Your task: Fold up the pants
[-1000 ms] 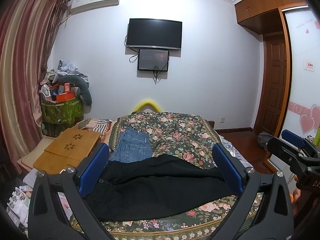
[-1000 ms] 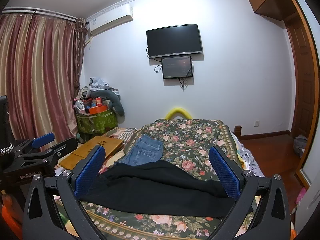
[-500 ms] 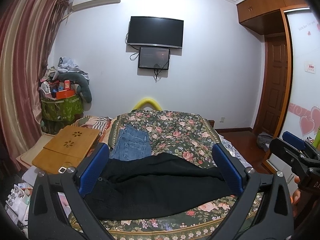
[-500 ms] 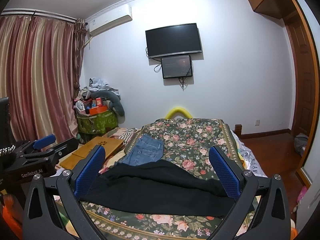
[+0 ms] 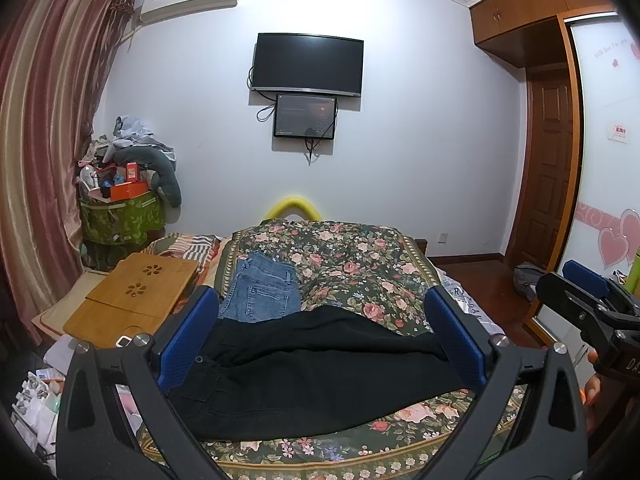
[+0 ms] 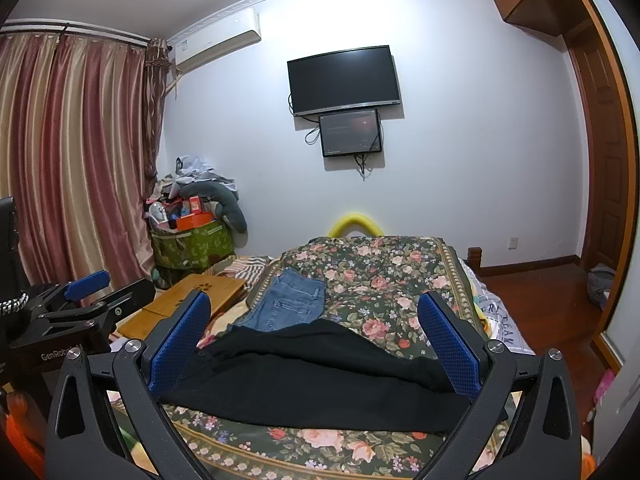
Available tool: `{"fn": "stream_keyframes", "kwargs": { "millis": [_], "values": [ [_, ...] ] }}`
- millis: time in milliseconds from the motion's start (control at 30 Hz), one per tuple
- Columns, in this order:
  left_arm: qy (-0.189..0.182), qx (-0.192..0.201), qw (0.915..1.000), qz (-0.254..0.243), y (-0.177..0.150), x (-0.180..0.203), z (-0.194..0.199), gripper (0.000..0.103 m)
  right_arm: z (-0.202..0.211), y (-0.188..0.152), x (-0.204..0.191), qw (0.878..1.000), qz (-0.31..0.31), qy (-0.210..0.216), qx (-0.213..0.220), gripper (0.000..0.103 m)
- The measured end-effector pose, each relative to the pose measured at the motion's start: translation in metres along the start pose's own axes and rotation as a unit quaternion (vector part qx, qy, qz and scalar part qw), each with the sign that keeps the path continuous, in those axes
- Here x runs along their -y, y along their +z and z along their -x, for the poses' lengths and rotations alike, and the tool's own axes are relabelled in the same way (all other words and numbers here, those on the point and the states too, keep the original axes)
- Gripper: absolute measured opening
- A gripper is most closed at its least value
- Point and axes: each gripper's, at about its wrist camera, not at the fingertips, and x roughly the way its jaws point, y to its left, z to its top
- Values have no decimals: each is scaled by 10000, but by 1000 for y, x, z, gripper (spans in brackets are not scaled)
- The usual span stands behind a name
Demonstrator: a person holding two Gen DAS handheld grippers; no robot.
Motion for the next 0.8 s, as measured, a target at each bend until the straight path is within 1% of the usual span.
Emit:
{"fn": "stream_keyframes", "kwargs": {
  "millis": [800],
  "values": [
    [-17, -12, 10000, -37, -1, 0, 3, 103, -3, -2, 1, 10000, 3, 11, -55, 103]
  ]
}}
